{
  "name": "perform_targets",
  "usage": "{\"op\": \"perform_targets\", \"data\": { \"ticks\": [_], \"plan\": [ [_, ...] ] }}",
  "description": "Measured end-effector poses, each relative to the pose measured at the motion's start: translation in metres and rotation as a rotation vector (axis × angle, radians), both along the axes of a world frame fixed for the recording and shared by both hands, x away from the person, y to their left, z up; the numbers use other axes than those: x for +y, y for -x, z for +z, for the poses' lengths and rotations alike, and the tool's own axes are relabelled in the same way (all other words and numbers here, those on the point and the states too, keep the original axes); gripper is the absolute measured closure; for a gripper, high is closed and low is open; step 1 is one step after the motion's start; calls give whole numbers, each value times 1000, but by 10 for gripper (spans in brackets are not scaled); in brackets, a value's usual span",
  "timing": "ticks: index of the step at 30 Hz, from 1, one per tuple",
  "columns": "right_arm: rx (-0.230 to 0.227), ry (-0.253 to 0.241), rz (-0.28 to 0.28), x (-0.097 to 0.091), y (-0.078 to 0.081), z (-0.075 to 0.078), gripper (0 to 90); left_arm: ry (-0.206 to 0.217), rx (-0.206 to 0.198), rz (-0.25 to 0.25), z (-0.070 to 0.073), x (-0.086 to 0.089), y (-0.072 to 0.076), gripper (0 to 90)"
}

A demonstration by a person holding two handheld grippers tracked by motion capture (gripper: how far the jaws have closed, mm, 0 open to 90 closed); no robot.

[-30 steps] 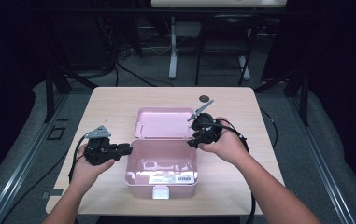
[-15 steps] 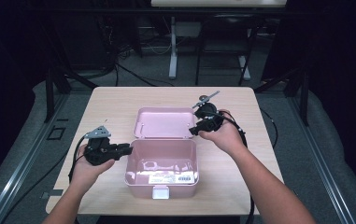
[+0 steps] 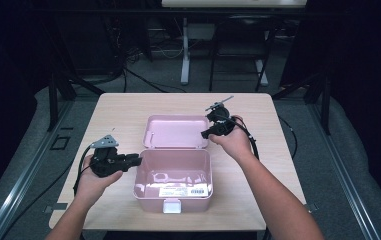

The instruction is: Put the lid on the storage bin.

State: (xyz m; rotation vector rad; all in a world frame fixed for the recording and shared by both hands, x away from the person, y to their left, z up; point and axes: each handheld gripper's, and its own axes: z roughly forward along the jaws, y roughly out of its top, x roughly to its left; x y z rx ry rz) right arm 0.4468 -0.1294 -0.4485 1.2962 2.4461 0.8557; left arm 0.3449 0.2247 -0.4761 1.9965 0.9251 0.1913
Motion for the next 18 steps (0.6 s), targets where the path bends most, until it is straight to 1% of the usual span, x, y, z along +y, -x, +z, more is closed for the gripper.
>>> {"op": "perform_targets", "data": {
  "ticks": [2,3,6,7,10,13,15,18],
  "plan": [
    [15,-7,-30,1,-4,-4,562,-1,0,-1,0,0,0,734],
    [9,-2,-39,1,-6,-6,563,0,1,0,0,0,0,734],
    [21,-12,-73,1,-12,-10,575,0,0,-1,0,0,0,734],
    [19,-7,-79,1,-13,-11,578,1,0,-1,0,0,0,734],
    [10,-11,-100,1,-18,-15,590,3,1,0,0,0,0,734],
    [10,-31,-141,1,-22,-17,601,2,1,1,0,0,0,734],
    [21,-43,-167,2,-25,-17,629,2,0,1,0,0,0,734],
    [10,-18,-189,3,-29,-17,649,2,0,1,0,0,0,734]
  ]
}}
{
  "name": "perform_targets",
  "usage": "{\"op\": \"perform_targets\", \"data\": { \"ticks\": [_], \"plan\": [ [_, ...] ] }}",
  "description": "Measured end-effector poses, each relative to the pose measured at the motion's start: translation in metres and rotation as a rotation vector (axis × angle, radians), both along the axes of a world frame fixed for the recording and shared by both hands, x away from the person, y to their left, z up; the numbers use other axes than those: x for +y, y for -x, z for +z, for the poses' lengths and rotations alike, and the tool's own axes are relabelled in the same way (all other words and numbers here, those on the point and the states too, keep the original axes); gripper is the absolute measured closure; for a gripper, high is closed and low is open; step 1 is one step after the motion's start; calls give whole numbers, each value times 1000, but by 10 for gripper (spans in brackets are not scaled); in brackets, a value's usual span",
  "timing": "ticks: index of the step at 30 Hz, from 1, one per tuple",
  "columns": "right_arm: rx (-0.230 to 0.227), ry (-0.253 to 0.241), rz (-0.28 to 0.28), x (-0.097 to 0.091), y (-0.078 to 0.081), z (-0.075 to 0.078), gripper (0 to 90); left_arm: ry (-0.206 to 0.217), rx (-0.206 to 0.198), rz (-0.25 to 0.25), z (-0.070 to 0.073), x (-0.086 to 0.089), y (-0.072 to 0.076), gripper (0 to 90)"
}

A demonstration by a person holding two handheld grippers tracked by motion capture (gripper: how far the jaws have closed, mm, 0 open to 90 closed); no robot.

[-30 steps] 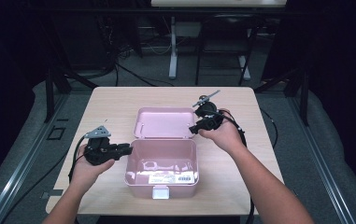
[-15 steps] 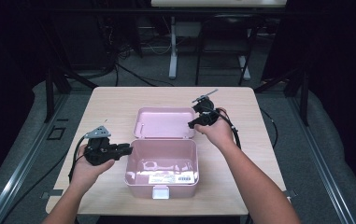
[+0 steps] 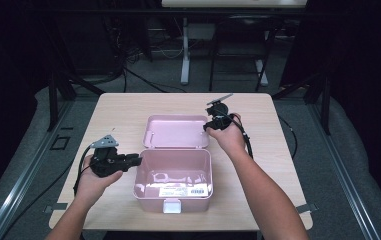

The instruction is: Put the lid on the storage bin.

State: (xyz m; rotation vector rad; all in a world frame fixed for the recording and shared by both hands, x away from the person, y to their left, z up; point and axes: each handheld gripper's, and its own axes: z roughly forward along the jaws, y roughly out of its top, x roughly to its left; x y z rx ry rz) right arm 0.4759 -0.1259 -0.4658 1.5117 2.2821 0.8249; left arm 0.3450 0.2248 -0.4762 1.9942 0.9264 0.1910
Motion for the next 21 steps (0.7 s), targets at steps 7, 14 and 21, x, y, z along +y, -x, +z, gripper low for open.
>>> {"op": "perform_targets", "data": {
  "ticks": [7,14,21],
  "plan": [
    [3,24,-39,5,-8,-4,693,-1,0,-1,0,0,0,734],
    [28,-7,-95,7,-15,-11,714,0,-1,-3,0,0,0,734],
    [63,-9,-126,11,-19,-15,692,0,1,-2,0,0,0,733]
  ]
}}
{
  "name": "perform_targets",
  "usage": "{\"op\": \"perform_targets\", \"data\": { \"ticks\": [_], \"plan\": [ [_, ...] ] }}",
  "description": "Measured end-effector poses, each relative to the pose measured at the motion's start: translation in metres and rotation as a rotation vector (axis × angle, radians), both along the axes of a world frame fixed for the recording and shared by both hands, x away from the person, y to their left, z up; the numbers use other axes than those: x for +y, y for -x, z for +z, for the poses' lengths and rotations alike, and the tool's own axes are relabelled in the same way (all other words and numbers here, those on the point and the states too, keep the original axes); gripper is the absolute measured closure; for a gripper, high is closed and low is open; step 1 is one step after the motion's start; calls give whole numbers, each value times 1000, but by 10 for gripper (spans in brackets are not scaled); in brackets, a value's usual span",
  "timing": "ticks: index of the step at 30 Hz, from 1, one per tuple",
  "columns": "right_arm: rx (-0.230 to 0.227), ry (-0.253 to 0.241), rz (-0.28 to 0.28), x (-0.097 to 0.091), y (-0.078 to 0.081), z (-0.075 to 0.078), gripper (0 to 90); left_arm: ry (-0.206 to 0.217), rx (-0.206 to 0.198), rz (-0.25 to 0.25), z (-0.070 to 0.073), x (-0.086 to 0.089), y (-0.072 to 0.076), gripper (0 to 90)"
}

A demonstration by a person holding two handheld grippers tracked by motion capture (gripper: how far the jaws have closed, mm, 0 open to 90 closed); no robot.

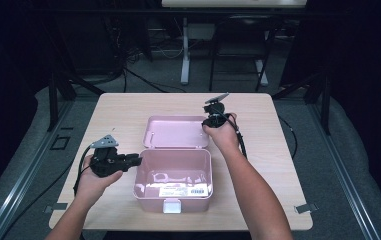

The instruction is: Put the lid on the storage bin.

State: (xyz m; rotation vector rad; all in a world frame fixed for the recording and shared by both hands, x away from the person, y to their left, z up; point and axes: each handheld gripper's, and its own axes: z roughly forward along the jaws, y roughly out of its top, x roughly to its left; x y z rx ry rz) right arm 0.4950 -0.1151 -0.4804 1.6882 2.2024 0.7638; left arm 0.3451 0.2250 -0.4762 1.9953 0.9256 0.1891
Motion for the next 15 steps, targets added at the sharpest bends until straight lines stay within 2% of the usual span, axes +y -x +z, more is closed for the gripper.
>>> {"op": "perform_targets", "data": {
  "ticks": [3,6,15],
  "plan": [
    [16,1,-15,1,-1,1,683,1,-2,1,0,0,0,733],
    [21,-3,-22,3,-1,2,734,1,-1,1,0,0,0,733],
    [8,8,-24,3,0,5,793,0,-2,2,0,0,0,733]
  ]
}}
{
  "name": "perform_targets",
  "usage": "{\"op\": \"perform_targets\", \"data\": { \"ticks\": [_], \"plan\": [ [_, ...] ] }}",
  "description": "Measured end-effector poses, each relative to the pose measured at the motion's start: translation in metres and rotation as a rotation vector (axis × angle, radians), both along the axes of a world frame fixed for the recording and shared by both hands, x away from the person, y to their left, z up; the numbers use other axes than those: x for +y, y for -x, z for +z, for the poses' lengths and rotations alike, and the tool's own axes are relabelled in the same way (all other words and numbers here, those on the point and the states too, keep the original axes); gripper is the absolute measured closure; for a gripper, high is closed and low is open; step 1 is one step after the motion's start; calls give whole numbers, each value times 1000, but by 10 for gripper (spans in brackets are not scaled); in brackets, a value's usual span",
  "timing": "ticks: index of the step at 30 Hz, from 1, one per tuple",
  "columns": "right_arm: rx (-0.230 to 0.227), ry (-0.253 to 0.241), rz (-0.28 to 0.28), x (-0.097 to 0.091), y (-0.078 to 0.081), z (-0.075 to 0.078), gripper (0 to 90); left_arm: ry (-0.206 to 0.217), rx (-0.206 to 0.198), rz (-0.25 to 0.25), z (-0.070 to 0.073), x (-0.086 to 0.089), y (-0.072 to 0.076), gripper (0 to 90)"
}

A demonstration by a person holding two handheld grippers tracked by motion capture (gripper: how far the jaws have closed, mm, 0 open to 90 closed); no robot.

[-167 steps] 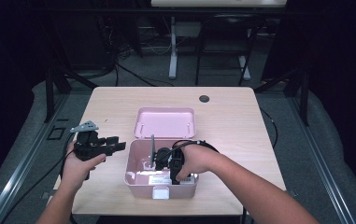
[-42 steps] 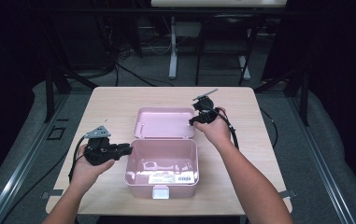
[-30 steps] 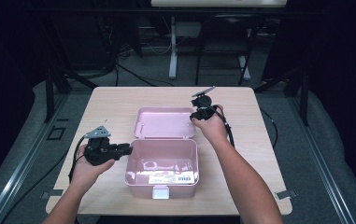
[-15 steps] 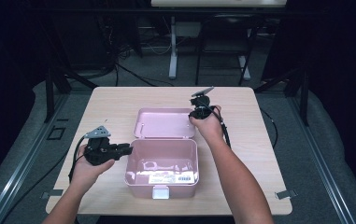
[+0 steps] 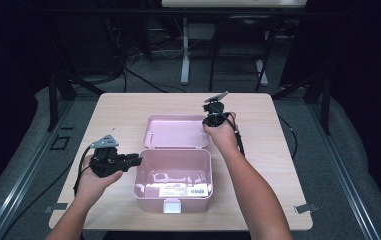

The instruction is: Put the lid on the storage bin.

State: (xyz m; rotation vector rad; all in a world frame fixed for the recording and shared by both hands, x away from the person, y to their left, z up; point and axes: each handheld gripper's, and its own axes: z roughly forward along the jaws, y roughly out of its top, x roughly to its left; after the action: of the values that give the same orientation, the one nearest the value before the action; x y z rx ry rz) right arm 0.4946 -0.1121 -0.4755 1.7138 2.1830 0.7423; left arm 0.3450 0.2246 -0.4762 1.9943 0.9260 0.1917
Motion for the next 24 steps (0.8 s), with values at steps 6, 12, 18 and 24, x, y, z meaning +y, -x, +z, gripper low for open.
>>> {"op": "perform_targets", "data": {
  "ticks": [6,12,18,24],
  "plan": [
    [-18,-4,-7,0,2,2,801,-3,-2,-1,0,0,0,733],
    [-38,-12,-1,-1,4,8,806,-1,1,1,0,0,0,733],
    [-62,-20,1,-3,8,14,808,0,-2,6,0,-1,0,733],
    [-87,-38,6,-5,13,23,816,-3,-5,5,0,-1,0,733]
  ]
}}
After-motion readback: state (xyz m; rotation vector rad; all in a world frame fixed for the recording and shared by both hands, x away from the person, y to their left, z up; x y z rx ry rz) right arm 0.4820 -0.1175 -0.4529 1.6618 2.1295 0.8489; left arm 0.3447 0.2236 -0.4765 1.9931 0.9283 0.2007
